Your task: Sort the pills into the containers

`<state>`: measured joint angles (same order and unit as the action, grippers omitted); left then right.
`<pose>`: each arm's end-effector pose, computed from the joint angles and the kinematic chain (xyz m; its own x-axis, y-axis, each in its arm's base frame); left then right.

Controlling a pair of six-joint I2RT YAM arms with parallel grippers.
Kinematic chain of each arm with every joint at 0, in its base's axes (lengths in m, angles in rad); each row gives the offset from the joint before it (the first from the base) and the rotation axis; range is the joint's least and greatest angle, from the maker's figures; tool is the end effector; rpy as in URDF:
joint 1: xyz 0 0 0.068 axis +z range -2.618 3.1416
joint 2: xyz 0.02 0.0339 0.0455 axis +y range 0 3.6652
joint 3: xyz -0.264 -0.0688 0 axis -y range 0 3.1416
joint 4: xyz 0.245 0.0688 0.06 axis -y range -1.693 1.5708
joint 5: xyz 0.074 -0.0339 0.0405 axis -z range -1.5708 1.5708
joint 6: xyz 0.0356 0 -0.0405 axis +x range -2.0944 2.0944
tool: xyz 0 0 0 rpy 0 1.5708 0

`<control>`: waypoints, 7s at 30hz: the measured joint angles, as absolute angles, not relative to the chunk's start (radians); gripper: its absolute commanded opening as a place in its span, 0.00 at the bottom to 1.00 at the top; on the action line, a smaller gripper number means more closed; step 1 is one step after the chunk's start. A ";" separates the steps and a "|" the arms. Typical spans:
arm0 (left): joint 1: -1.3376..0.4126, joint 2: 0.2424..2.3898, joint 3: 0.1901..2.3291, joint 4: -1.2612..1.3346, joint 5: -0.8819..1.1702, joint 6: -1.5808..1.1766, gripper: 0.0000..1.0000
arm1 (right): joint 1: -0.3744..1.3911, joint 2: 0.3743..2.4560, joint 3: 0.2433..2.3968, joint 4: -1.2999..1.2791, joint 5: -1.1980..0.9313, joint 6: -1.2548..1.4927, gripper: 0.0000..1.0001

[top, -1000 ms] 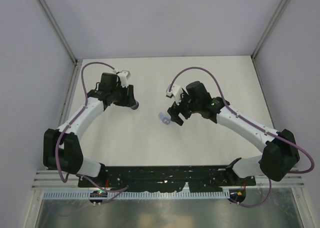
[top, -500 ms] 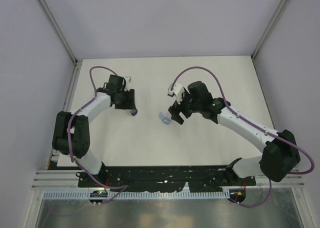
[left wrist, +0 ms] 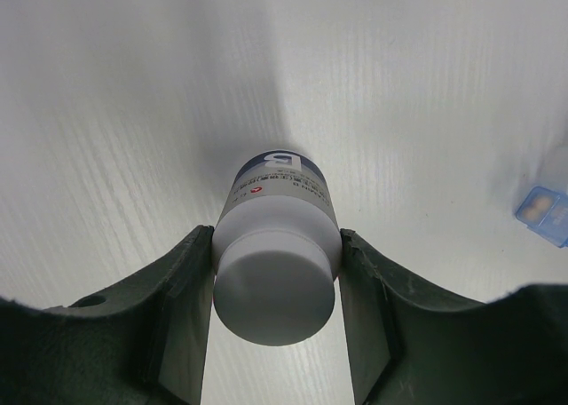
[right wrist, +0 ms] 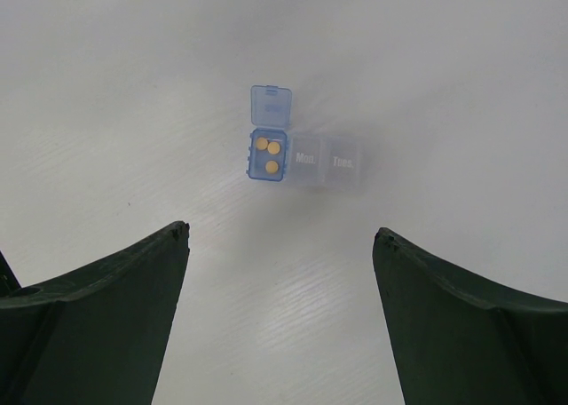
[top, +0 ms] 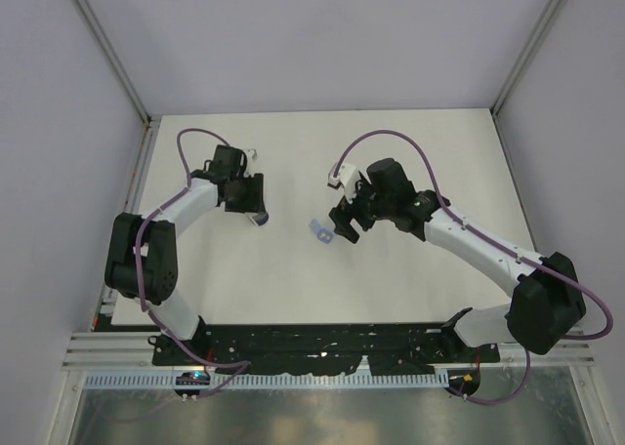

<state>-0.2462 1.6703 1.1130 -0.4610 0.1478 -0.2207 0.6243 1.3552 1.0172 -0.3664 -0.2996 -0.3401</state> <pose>0.3316 -0.0887 0.2046 -0.8747 -0.0034 -0.4846 0.1276 0.9630 -0.2372 0.2347 0.1821 0.2768 -0.2482 -0.5716 -0.7821 -0.8738 0.4806 -0.0740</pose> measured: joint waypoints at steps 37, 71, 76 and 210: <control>-0.249 1.374 1.067 -0.439 0.236 -0.141 1.00 | 0.611 1.474 1.046 -0.434 -0.246 -0.471 0.89; -0.249 1.271 1.057 -0.492 0.350 -0.048 1.00 | 0.546 2.025 1.478 -0.793 -0.342 -0.807 0.81; -0.249 1.274 1.057 -0.492 0.353 -0.047 1.00 | 0.546 2.025 1.477 -0.791 -0.368 -0.806 0.80; -0.064 1.194 1.057 -0.533 0.408 -0.044 1.00 | 0.794 1.977 1.363 -0.575 -0.292 -0.705 0.58</control>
